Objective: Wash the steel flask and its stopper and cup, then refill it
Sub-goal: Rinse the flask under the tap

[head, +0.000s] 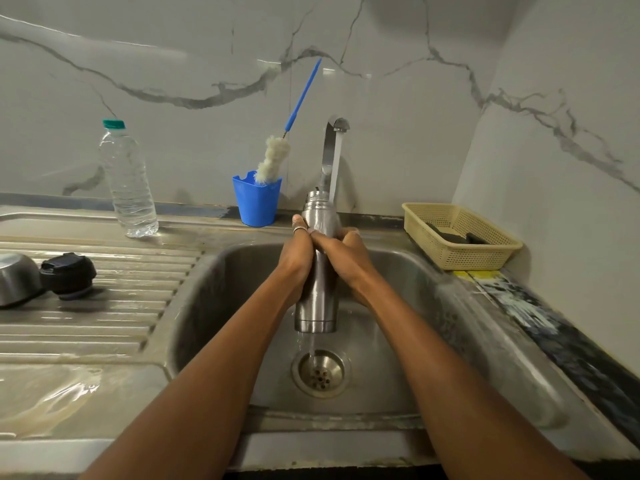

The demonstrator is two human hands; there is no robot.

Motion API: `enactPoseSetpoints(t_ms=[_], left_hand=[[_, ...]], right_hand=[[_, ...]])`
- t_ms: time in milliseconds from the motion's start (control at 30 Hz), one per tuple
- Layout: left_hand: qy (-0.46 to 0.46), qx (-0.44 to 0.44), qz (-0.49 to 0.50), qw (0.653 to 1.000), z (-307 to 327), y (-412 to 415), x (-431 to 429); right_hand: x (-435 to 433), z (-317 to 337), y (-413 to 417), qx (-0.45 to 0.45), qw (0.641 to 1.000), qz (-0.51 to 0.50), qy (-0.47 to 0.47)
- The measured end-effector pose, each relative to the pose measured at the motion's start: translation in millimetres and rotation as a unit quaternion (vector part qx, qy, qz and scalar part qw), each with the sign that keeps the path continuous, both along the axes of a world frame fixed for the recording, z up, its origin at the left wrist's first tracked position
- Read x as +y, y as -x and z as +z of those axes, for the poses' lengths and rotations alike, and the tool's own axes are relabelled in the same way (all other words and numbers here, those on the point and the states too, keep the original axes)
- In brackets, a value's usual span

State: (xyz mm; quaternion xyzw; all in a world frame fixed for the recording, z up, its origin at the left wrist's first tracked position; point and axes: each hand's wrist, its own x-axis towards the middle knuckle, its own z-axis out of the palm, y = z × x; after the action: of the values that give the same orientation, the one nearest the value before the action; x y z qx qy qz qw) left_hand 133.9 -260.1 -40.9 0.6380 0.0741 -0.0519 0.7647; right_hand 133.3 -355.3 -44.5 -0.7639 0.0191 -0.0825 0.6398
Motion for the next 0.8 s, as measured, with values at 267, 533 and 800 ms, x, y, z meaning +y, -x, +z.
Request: enactPoseSetpoints(t_ms=[267, 533, 800], left_hand=[[-0.035, 0.008, -0.021, 0.999, -1, -4, 12], [-0.066, 0.007, 0.084, 0.994, -2, -16, 16], [-0.072, 0.001, 0.106, 0.992, -3, -21, 20]], right_hand=[[-4, 5, 6, 0.070, 0.997, 0.031, -0.017], [-3, 10, 5, -0.020, 0.989, -0.003, 0.144], [-2, 0, -4, -0.007, 0.981, -0.030, 0.192]])
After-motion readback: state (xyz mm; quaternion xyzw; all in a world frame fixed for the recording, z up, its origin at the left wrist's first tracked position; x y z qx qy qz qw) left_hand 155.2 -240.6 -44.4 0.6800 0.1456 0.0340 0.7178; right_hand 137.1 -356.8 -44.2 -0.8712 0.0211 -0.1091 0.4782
